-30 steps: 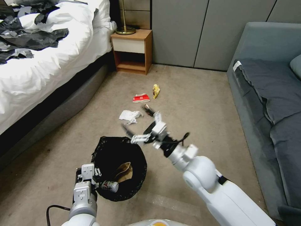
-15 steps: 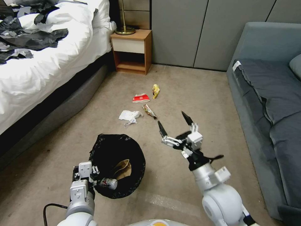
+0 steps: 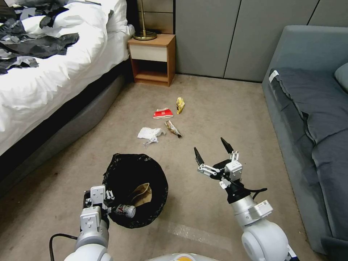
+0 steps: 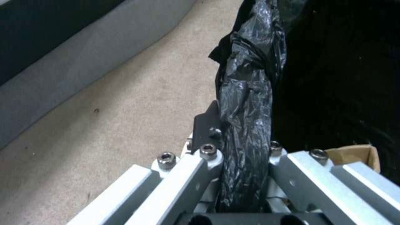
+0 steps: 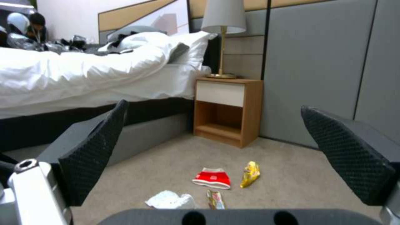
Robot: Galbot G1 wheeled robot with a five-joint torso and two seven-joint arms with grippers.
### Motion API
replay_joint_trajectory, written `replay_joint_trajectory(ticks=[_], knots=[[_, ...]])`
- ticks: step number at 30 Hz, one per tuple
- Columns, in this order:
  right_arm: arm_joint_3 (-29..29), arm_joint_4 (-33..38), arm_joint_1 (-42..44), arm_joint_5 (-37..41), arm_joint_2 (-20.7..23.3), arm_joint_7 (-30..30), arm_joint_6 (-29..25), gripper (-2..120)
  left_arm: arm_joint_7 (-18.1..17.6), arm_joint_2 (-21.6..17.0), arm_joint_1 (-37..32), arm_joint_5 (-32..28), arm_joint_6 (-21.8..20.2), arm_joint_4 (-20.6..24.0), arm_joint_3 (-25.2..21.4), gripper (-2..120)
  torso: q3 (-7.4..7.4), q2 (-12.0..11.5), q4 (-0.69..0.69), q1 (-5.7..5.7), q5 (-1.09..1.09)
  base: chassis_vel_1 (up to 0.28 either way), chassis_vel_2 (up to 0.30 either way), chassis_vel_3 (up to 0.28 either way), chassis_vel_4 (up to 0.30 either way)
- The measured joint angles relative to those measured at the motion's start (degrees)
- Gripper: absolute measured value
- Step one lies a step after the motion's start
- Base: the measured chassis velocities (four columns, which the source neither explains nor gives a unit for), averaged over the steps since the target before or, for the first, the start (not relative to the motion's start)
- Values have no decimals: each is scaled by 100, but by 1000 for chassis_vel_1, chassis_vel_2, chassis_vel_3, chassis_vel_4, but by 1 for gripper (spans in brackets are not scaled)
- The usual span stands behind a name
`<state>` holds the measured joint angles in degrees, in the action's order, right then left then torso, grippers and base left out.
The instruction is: Pick up the trash bin, then pick up the garbage from the floor and place it into the trash bin.
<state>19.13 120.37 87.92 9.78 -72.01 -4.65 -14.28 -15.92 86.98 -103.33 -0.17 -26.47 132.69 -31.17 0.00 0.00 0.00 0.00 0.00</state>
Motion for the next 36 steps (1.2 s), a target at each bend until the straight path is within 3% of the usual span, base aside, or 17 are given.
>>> replay_joint_trajectory(ticks=[15,36], knots=[[116,-78,-69,90,40,-44,-19,100,5,-21,-9,-26,-3,3,-22,2,-1,0,0,-1,0,-32,24,24,-26],[88,-117,-105,82,36,-92,-64,100,11,-12,0,-28,-5,3,-11,2,0,0,0,0,1,-187,191,191,-193]])
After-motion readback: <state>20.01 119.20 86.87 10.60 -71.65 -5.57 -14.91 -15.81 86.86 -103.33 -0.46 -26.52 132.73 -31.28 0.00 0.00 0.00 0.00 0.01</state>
